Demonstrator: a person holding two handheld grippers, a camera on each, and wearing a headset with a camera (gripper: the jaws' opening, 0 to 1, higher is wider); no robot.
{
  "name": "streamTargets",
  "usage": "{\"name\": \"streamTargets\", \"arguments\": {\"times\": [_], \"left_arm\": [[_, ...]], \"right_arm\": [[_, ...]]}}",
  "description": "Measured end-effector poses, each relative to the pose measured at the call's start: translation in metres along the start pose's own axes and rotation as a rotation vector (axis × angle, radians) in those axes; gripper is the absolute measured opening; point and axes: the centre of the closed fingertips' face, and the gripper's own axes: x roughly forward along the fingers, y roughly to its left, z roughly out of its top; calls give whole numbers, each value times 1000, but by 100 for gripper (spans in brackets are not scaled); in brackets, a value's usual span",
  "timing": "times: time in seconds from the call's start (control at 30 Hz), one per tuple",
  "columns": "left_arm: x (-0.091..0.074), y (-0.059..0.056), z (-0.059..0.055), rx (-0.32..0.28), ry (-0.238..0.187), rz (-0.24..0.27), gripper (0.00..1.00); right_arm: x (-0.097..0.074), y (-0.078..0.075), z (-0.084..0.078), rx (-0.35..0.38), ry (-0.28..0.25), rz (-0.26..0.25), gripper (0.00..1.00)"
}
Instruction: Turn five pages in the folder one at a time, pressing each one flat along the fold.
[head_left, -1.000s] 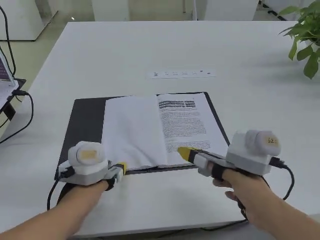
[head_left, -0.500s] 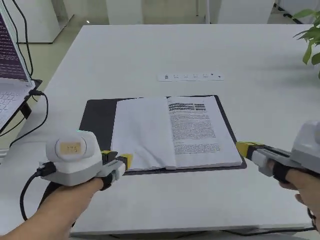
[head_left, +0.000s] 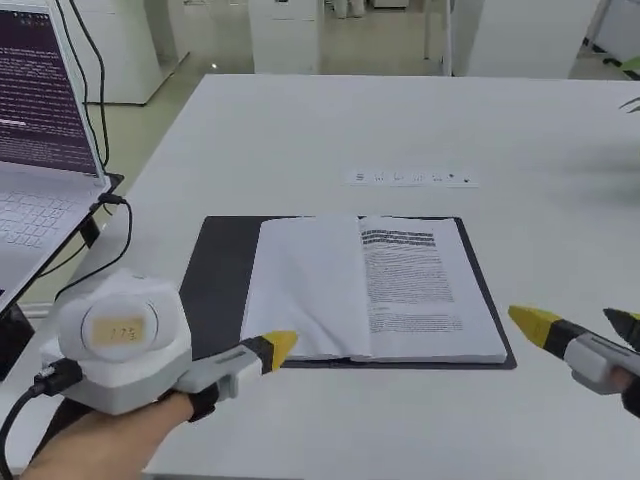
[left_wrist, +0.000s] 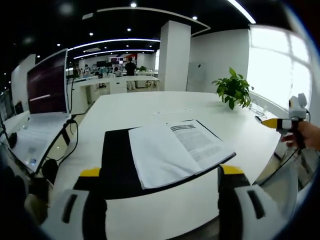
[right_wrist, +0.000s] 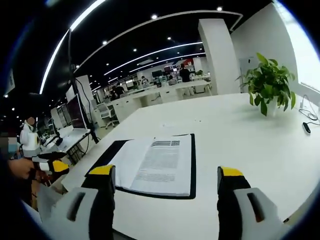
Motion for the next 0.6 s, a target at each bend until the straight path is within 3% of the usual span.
{"name": "streamTargets", "arguments": {"times": [0.03,0.13,0.33,0.6], "left_arm": [[-1,0,0,4,-3,0,99],[-7,-1,-3,-8,6,-11,99],[-13,-1,-7,22,19,-5,99],[-20,-2,0,39,4,-1,99]], "right_arm": [[1,0,0,-1,-6,1,97],[0,4,-5,-1,15,28,100],[-1,11,-6,-8,13,47,99],[0,16,-7,9,4,57,98]]}}
